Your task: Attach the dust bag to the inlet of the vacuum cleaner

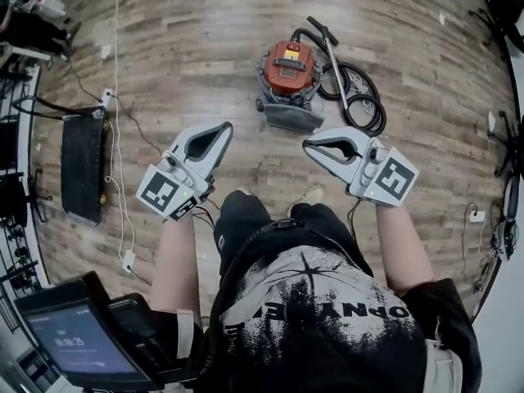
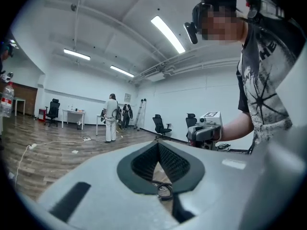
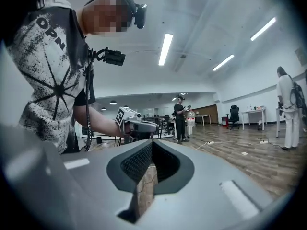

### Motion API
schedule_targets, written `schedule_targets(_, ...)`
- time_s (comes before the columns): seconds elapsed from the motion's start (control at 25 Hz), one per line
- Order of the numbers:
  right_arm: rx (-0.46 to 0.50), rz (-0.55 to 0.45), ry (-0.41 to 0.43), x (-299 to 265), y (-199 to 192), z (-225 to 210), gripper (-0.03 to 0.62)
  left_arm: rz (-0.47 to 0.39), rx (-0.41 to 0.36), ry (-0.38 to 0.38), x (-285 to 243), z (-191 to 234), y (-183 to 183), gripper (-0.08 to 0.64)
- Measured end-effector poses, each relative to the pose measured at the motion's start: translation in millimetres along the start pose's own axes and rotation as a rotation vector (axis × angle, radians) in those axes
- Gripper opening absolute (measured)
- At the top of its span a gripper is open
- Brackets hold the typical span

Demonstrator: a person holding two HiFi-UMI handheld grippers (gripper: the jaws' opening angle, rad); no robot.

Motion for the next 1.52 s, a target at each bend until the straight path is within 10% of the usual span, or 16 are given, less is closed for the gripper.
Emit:
schedule_targets(0.36,0.099,-0.015,0.02,-15,15,15,0.006,-0.014,-0.027,-0.073,-16,-40,15,0.003)
schedule_targets(0.72,0.084,-0.127,-0.158,-82,37,33,0.006,-0.027,-0.022,-0.299,-1,-11,49,0.003)
schedule_targets(1.16,0.097,-0.019,-0.335,-136,5,55,0.006,-0.014,0.032,-0.424,40,36,46,0.003)
schedule_targets(1.52,0.095,0.04,-0.323,-176,-2,62,0.006,-0.016,0.01,-0.421,68,62,55,0.003)
Point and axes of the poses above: the fingertips, and each gripper's own axes: x backward along the fingers, z to its left, y out of its top, the point moved 9 cm from there along x, backward along the fingers, and after that the axes turned 12 degrees about -z, right-handed, at the moved point
